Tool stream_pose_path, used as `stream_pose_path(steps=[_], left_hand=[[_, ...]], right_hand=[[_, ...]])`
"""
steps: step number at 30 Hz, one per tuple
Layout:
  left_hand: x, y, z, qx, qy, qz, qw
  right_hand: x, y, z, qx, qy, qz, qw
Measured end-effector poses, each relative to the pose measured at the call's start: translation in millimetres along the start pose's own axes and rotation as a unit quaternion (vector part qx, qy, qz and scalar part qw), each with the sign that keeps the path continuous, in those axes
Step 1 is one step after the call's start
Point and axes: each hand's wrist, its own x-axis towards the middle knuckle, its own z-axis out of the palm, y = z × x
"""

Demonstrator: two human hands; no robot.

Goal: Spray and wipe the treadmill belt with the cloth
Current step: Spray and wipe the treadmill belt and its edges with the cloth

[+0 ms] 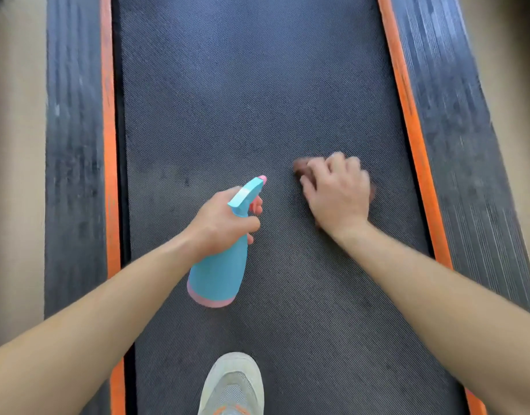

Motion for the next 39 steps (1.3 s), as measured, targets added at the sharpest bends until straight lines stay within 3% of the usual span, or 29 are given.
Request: stream_pose_path(steps=[5, 7, 10, 14, 16, 19, 21, 25, 29, 31, 36, 39], left_hand=[[9, 2, -10, -0.038, 0.020, 0.004, 0.999], [10, 3, -10, -0.049, 0.025, 0.002, 0.998], [8, 4, -8, -0.033, 0.018, -0.003, 0.999], [5, 4, -9, -0.014, 0.005, -0.004, 1.000], [5, 3, -12, -0.015, 0.012, -0.004, 1.000], [4, 2, -13, -0.011, 0.017, -0.003, 1.000], [4, 0, -11, -0.018, 0.013, -0.004, 1.000], [3, 0, -4, -0.032, 0.006, -0.006, 0.999], [2, 2, -5, -0.025, 0.011, -0.012, 1.000], [2, 2, -9, -0.014, 0.016, -0.010, 1.000], [2, 2, -11, -0.038, 0.025, -0.016, 0.999], [3, -1, -7, -0.052, 0.021, -0.012, 0.998]], right_hand=[[-105, -19, -15, 0.065, -0.048, -0.239, 0.968], [-79, -12, -10, 0.051, -0.043, -0.217, 0.974], [0, -6, 5, 0.011, 0.010, -0.102, 0.995], [34, -5, 8, -0.012, -0.009, -0.039, 0.999], [-8, -10, 0, 0.000, -0.003, -0.063, 0.998], [-79, -8, -12, 0.044, -0.029, -0.177, 0.983], [-78, 1, -9, 0.045, -0.041, -0.215, 0.975], [-12, -2, 4, 0.010, 0.000, -0.148, 0.989], [36, -6, 6, -0.005, -0.020, -0.080, 0.997], [4, -9, 1, 0.003, -0.012, -0.099, 0.995], [-77, 7, -10, 0.052, -0.048, -0.267, 0.961], [-44, 2, 0, 0.034, -0.038, -0.242, 0.969]])
